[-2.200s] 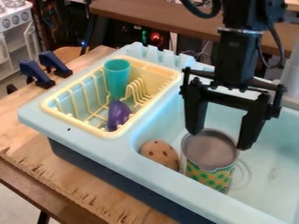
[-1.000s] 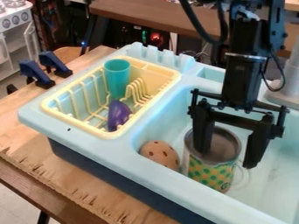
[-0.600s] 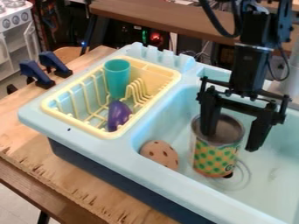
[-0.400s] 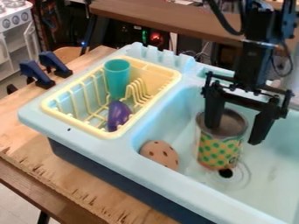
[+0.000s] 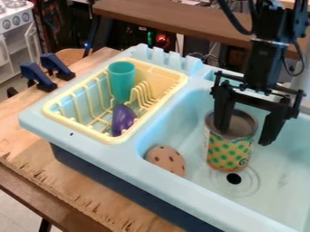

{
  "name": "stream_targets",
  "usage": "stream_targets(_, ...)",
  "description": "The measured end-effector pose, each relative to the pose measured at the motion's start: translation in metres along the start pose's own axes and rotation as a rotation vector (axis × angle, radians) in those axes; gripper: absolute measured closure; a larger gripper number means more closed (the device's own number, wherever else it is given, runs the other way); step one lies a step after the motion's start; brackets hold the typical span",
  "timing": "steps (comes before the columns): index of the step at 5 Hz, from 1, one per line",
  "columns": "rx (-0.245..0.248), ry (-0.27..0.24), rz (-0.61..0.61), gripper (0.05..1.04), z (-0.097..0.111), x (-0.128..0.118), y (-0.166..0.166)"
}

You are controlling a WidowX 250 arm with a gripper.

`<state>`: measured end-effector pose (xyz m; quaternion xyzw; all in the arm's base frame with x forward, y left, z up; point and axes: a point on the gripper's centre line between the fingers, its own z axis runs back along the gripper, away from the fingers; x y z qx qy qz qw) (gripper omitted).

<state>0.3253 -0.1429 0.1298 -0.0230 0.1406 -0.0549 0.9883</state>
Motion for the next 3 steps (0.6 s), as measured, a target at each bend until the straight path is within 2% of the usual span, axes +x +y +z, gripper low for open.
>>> stream_targets(1,0.031,-0.006,0.013,0.081,0.008,-0.014,-0.006)
stream_targets(2,0.067,-0.11,0.021,0.081,0.053,-0.045,-0.014)
stream_targets(3,0.112,-0.283,-0.015,0.081,0.091,-0.063,-0.021)
